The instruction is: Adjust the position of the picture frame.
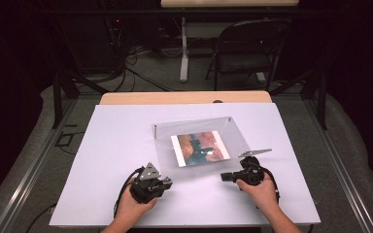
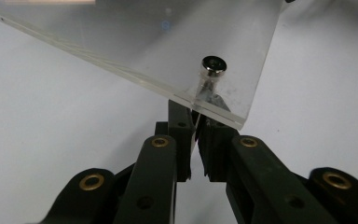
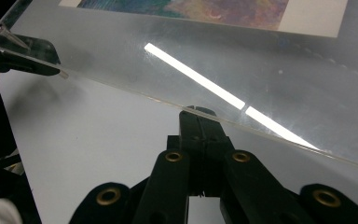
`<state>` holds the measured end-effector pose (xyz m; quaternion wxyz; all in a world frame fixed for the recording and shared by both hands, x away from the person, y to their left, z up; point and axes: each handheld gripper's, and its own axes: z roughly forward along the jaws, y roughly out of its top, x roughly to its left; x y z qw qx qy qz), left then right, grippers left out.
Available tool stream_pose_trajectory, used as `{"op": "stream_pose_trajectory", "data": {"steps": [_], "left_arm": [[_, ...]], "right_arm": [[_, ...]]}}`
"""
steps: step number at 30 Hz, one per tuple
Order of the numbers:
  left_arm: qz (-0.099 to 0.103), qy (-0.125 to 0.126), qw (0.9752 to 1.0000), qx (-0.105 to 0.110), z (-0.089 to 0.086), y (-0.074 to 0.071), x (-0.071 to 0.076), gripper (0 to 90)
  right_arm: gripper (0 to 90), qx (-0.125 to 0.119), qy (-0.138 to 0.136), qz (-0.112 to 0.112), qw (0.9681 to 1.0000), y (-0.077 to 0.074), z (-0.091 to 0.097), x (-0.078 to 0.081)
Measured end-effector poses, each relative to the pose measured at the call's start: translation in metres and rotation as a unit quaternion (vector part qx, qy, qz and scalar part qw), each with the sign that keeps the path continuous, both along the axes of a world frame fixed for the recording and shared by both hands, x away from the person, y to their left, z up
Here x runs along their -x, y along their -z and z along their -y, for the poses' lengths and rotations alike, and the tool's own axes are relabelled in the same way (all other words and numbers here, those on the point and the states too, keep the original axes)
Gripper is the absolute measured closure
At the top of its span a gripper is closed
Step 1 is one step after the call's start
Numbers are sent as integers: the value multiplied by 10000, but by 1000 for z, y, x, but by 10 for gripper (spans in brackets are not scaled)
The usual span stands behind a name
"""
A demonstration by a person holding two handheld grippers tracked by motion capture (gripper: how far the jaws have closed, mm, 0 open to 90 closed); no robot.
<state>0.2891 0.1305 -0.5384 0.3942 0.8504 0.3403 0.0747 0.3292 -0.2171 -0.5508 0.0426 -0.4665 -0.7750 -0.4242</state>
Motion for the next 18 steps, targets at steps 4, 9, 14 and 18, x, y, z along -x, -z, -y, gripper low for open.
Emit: {"op": "stream_pose_trajectory", "data": {"steps": [4,9,14,18], "left_arm": [[-33,-26,9999,102,5,-1,-2,839],[-133,-36,9996,229,18,0,-7,832],[-265,41,9993,252,27,3,-6,823],[-261,51,9994,225,28,6,-6,819]], "right_arm": [[900,-13,61,42,10000,-1,1,-8],[900,10,317,79,9995,0,10,-22],[900,175,407,137,9989,1,17,-20],[900,230,468,237,9984,-1,23,-14]]}}
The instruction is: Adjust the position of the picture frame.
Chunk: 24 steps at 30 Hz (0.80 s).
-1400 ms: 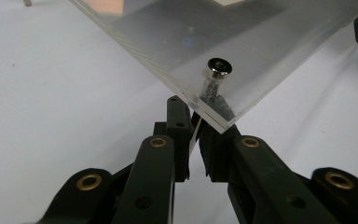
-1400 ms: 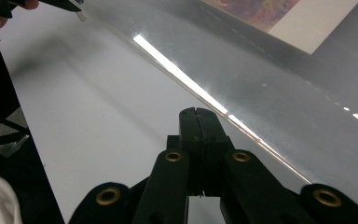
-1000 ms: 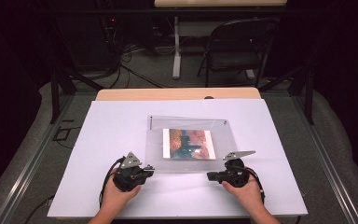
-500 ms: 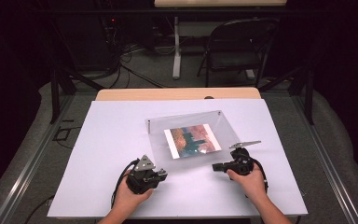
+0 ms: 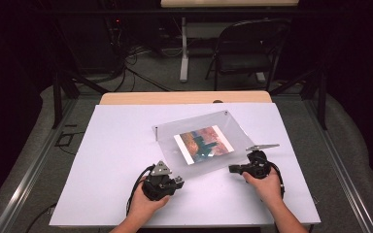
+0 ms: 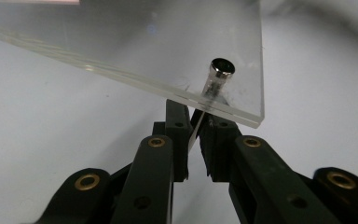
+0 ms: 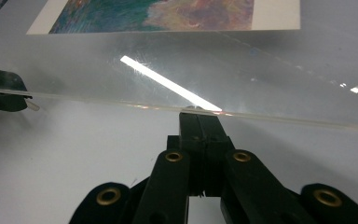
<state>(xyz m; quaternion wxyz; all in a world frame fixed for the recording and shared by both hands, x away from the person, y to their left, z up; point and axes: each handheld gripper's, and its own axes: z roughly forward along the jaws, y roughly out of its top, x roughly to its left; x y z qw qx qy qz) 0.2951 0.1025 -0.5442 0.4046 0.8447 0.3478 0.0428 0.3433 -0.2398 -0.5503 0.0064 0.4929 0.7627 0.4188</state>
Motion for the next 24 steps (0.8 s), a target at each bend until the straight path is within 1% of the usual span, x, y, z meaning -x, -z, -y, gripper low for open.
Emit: {"op": "stream_pose_trajectory", "data": {"steps": [1,2,4,5,6,7,9,10,11,13,14,15,16,17,18,19,20,21,22,23,24], "left_arm": [[0,0,10000,0,0,0,0,817],[-46,25,10000,-34,0,2,0,813],[-61,29,10000,-63,1,4,0,811],[-28,13,10000,-76,2,5,1,810],[-30,26,10000,-68,1,5,1,809],[-19,20,10000,-56,1,5,1,807],[-37,42,10000,-9,-2,6,1,800],[-51,53,10000,11,-4,5,2,792],[-51,53,10000,11,-4,5,2,783],[-52,-3,10000,64,-12,2,4,752],[-98,-43,9998,139,-16,1,5,728],[-98,-43,9998,139,-16,1,5,703],[-155,-70,9996,223,-23,-2,6,675],[-155,-70,9996,223,-23,-2,6,657],[-21,-171,9997,182,-30,-5,7,645],[35,-222,9996,160,-33,-6,7,624],[35,-222,9996,160,-33,-6,7,601],[68,-296,9993,210,-37,-8,7,601],[98,-361,9990,237,-40,-9,6,546],[122,-416,9987,251,-43,-9,5,546],[156,-473,9985,246,-46,-9,4,518]], "right_arm": [[900,0,0,0,10000,0,0,0],[871,38,13,76,10000,0,3,5],[855,55,25,93,9999,0,4,6],[842,26,49,143,9999,0,5,9],[834,-36,33,149,9999,-1,6,11],[811,-93,32,207,9997,-3,8,15],[790,-64,25,322,9995,-6,8,18],[772,-87,30,400,9992,-6,8,19],[753,-91,16,427,9990,-7,8,21],[717,-98,-7,512,9986,-8,7,22],[703,-142,-8,518,9986,-8,7,23],[691,-240,2,547,9982,-8,7,23],[674,-296,-19,559,9980,-9,7,24],[674,-296,-19,559,9980,-9,7,24],[643,-306,-16,686,9972,-11,5,25],[631,-301,-34,722,9969,-11,5,26],[631,-301,-34,722,9969,-11,5,26],[613,-308,-41,742,9968,-12,4,27],[588,-326,-57,811,9962,-14,3,29],[588,-326,-57,811,9962,-14,3,29],[568,-291,-84,916,9953,-15,1,30]]}}
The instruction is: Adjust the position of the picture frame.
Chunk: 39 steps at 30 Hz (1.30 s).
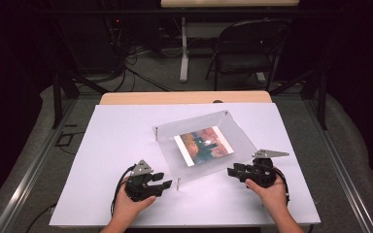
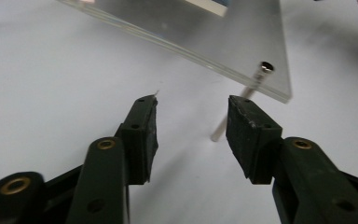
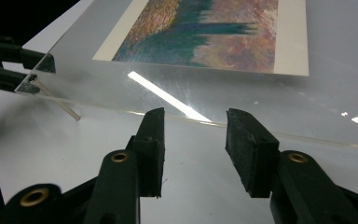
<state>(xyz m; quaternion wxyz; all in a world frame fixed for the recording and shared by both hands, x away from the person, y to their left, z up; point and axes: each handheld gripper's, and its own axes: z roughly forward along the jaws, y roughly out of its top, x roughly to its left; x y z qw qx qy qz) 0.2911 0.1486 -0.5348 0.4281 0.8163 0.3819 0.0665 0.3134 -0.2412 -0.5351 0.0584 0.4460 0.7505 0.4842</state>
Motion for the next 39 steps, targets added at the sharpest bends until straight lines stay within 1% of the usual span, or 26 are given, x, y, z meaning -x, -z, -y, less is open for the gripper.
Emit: {"op": "stream_pose_trajectory", "data": {"steps": [1,2,3,4,5,6,7,9,10,11,12,16,19,20,21,22,24,25,26,29,31,32,33,36,38,39], "left_arm": [[31,-97,9999,-9,-3,0,-1,518],[90,-202,9998,9,-9,-1,-6,493],[90,-202,9998,9,-9,-1,-6,490],[218,-345,9992,-46,-15,-1,-10,479],[218,-345,9992,-46,-15,-1,-10,470],[294,-494,9983,-74,-21,0,-17,469],[294,-494,9983,-74,-21,0,-17,468],[375,-648,9971,-97,-27,-1,-27,466],[369,-684,9969,-87,-30,-1,-31,467],[373,-801,9961,-17,-34,0,-41,466],[373,-801,9961,-17,-34,0,-41,468],[465,-938,9942,-234,-38,3,-62,480],[468,-1053,9931,-233,-39,5,-76,490],[461,-1062,9931,-194,-40,5,-80,518],[481,-1081,9929,-130,-40,5,-84,527],[502,-1079,9928,-133,-39,6,-87,534],[551,-1103,9921,-211,-36,7,-96,541],[532,-1091,9922,-266,-33,8,-103,562],[532,-1091,9922,-266,-33,8,-103,569],[522,-1117,9918,-332,-28,14,-117,595],[509,-1137,9917,-319,-27,15,-121,595],[540,-1169,9911,-343,-25,17,-126,607],[540,-1169,9911,-343,-25,17,-126,610],[574,-1204,9902,-415,-23,22,-134,614],[563,-1181,9907,-384,-22,25,-139,624],[610,-1174,9903,-429,-21,27,-141,631]], "right_arm": [[568,0,0,0,10000,0,0,0],[531,125,-31,136,9998,-2,-2,2],[531,125,-31,136,9998,-2,-2,2],[515,241,-62,250,9994,-3,-5,4],[515,241,-62,250,9994,-3,-5,4],[514,276,-129,351,9989,-3,-8,6],[514,276,-129,351,9989,-3,-8,6],[511,328,-200,414,9984,-6,-11,9],[508,339,-213,509,9979,-8,-13,11],[505,340,-227,541,9977,-8,-14,13],[505,340,-227,541,9977,-8,-14,13],[493,360,-249,550,9975,-8,-18,21],[483,345,-236,580,9974,-9,-19,23],[483,297,-270,651,9971,-10,-20,23],[483,270,-268,662,9971,-9,-20,24],[483,266,-273,653,9971,-9,-20,24],[483,278,-280,651,9971,-8,-19,25],[483,244,-274,658,9972,-8,-19,26],[483,244,-274,658,9972,-8,-19,26],[483,239,-252,704,9969,-7,-17,28],[483,245,-254,699,9969,-7,-17,29],[483,232,-254,697,9970,-6,-17,31],[483,232,-254,697,9970,-6,-17,31],[484,200,-232,691,9971,-5,-17,33],[484,187,-227,694,9972,-6,-17,36],[484,175,-215,685,9973,-5,-16,39]]}}
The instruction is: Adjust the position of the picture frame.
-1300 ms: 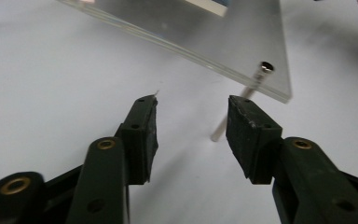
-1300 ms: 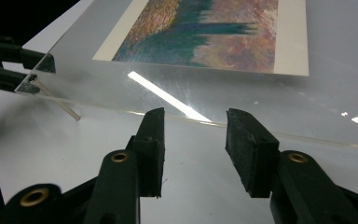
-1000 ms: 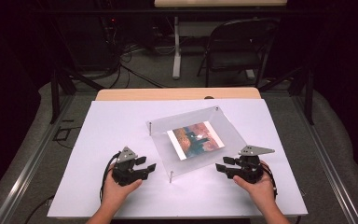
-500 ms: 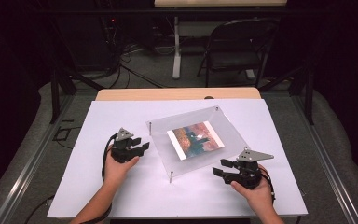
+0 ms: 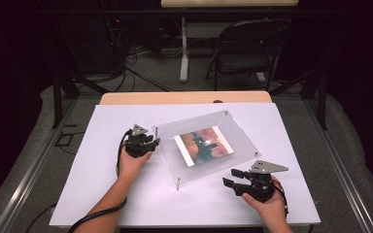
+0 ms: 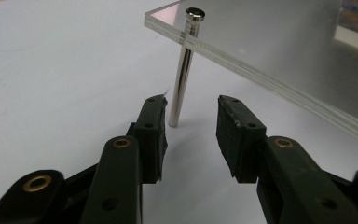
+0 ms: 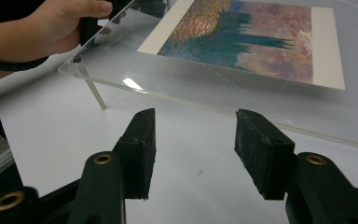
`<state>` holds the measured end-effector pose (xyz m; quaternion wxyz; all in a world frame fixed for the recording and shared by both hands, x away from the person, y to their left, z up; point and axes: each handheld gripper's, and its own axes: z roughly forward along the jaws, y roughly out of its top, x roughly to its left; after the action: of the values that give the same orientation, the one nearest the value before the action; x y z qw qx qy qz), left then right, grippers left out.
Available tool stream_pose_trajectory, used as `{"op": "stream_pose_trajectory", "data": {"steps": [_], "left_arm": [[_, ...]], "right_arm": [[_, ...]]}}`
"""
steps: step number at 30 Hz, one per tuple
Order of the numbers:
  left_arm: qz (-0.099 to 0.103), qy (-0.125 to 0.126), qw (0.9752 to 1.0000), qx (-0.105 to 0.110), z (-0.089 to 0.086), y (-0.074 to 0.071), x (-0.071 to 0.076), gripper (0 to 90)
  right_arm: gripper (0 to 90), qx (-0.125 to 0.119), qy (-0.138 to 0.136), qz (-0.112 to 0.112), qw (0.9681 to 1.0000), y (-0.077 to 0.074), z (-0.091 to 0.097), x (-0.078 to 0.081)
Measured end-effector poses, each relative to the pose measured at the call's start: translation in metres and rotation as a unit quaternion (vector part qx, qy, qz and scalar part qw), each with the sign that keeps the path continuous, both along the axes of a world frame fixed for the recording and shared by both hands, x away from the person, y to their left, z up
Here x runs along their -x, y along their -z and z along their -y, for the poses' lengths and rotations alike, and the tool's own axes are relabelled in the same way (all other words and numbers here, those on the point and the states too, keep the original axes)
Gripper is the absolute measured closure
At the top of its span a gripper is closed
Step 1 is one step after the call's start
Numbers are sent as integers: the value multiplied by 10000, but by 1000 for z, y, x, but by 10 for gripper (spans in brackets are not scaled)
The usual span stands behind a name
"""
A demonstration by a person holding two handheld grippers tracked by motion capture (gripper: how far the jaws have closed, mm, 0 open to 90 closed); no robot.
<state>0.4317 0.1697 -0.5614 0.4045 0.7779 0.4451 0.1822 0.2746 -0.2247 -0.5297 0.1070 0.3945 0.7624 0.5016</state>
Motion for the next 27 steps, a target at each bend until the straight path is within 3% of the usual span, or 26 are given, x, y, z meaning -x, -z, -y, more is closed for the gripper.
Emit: {"op": "stream_pose_trajectory", "data": {"steps": [12,15,24,27], "left_arm": [[-87,-67,9999,-85,9,4,-16,741],[-74,-122,9998,-164,10,4,-17,824],[-170,-139,9995,-246,11,-1,-16,843],[-235,-90,9994,-249,10,-5,-13,843]], "right_arm": [[483,-3,119,16,9999,0,5,11],[484,-7,130,61,9999,-2,5,16],[498,12,7,26,10000,0,-3,18],[511,60,-152,-34,9999,3,-14,20]]}}
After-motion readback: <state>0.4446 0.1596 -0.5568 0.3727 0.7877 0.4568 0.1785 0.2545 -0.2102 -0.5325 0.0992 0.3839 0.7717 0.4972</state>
